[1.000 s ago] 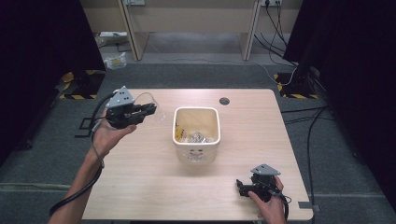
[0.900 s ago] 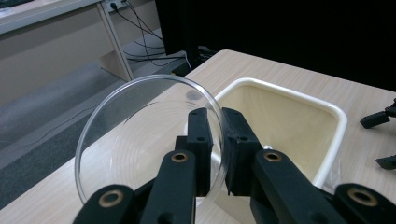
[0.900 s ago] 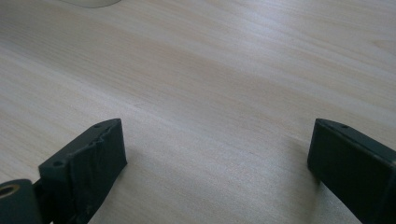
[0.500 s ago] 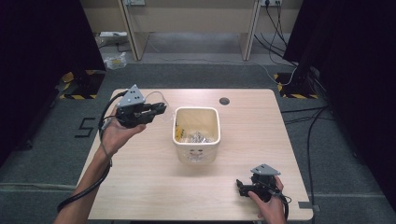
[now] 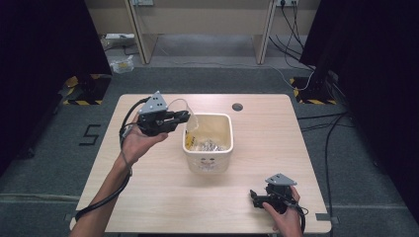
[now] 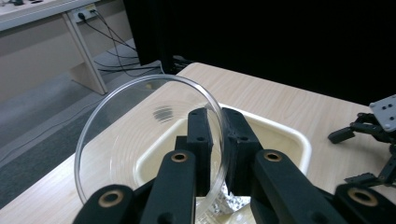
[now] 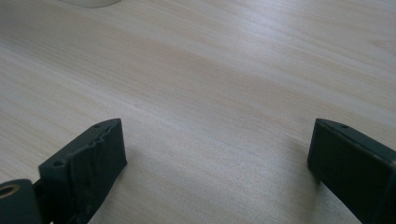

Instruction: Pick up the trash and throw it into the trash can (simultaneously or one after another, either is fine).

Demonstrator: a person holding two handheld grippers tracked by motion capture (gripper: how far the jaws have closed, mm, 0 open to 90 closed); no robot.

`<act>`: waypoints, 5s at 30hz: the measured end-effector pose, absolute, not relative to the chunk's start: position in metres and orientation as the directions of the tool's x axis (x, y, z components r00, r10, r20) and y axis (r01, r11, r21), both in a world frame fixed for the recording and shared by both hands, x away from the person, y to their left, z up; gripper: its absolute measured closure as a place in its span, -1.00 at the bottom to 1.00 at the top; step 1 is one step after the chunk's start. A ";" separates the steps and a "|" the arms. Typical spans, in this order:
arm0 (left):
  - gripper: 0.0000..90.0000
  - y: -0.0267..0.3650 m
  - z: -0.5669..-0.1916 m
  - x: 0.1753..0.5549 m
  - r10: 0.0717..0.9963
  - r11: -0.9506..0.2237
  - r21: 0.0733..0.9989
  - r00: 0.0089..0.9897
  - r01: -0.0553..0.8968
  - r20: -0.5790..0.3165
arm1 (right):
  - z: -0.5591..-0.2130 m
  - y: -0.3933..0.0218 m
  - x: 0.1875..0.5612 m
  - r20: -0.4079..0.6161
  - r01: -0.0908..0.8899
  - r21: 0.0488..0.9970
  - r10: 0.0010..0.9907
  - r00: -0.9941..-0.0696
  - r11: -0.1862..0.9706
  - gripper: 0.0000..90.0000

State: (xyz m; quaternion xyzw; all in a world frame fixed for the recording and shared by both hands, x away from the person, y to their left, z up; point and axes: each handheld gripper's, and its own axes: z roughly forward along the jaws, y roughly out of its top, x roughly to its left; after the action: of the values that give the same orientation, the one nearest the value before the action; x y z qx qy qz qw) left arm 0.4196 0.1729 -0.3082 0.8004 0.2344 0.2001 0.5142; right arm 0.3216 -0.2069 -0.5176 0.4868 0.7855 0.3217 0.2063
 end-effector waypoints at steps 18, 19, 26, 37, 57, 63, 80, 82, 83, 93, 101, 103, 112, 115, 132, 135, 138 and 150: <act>0.81 0.140 -0.329 0.423 0.528 -0.384 0.903 0.848 0.194 0.042 | -0.518 -0.207 0.321 -0.009 0.633 0.706 0.898 -0.441 0.318 -0.89; 0.81 0.138 -0.332 0.424 0.523 -0.389 0.899 0.851 0.201 0.037 | -0.518 -0.207 0.321 -0.009 0.633 0.706 0.897 -0.441 0.318 -0.89; 0.81 0.132 -0.342 0.428 0.513 -0.410 0.885 0.858 0.219 0.025 | -0.518 -0.207 0.321 -0.008 0.633 0.706 0.898 -0.441 0.318 -0.89; 0.80 0.121 -0.362 0.434 0.498 -0.455 0.854 0.867 0.252 0.009 | -0.518 -0.207 0.321 -0.011 0.632 0.706 0.897 -0.442 0.320 -0.89; -0.23 0.131 -0.360 0.437 0.540 -0.363 0.876 0.838 0.318 -0.080 | -0.518 -0.207 0.322 -0.012 0.632 0.706 0.897 -0.443 0.321 -0.90; -0.36 0.137 -0.358 0.435 0.552 -0.348 0.878 0.829 0.328 -0.091 | -0.518 -0.207 0.322 -0.011 0.632 0.705 0.897 -0.443 0.321 -0.90; -0.53 0.175 -0.353 0.431 0.604 -0.259 0.902 0.787 0.345 -0.128 | -0.518 -0.207 0.322 -0.013 0.632 0.705 0.896 -0.444 0.323 -0.90; -0.53 0.179 -0.354 0.430 0.607 -0.253 0.904 0.784 0.346 -0.130 | -0.518 -0.207 0.322 -0.011 0.632 0.705 0.896 -0.443 0.322 -0.90; -0.53 0.182 -0.355 0.428 0.610 -0.253 0.903 0.782 0.347 -0.130 | -0.518 -0.207 0.322 -0.011 0.632 0.706 0.896 -0.443 0.321 -0.90; -0.53 0.203 -0.360 0.425 0.639 -0.229 0.906 0.757 0.356 -0.136 | -0.518 -0.207 0.322 -0.010 0.633 0.706 0.897 -0.442 0.319 -0.90; -0.53 0.220 -0.363 0.422 0.661 -0.212 0.908 0.737 0.362 -0.140 | -0.518 -0.207 0.322 -0.010 0.633 0.705 0.897 -0.442 0.320 -0.90; -0.53 0.224 -0.365 0.421 0.669 -0.210 0.907 0.730 0.366 -0.140 | -0.518 -0.207 0.322 -0.010 0.633 0.705 0.897 -0.442 0.320 -0.90; -0.53 0.237 -0.377 0.418 0.689 -0.190 0.904 0.708 0.382 -0.154 | -0.518 -0.207 0.322 -0.009 0.633 0.705 0.897 -0.442 0.320 -0.90; -0.53 0.241 -0.383 0.416 0.698 -0.182 0.903 0.698 0.388 -0.159 | -0.518 -0.207 0.322 -0.009 0.633 0.705 0.897 -0.442 0.319 -0.90; -0.52 0.256 -0.416 0.413 0.732 -0.183 0.884 0.660 0.430 -0.170 | -0.518 -0.207 0.322 -0.010 0.633 0.705 0.897 -0.442 0.320 -0.90; -0.52 0.258 -0.424 0.412 0.737 -0.184 0.880 0.654 0.437 -0.170 | -0.518 -0.207 0.322 -0.010 0.632 0.706 0.897 -0.442 0.319 -0.90; -0.52 0.259 -0.433 0.410 0.738 -0.187 0.876 0.652 0.444 -0.173 | -0.518 -0.207 0.322 -0.010 0.633 0.705 0.897 -0.442 0.320 -0.90; -0.54 0.260 -0.471 0.405 0.750 -0.245 0.835 0.642 0.492 -0.159 | -0.518 -0.207 0.322 -0.009 0.633 0.706 0.897 -0.441 0.319 -0.90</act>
State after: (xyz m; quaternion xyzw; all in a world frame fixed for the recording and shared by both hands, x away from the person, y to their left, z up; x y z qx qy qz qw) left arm 0.4047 0.2600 -0.4705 0.7768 0.3997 0.1378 0.4667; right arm 0.3216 -0.2067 -0.5176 0.4869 0.7856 0.3218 0.2055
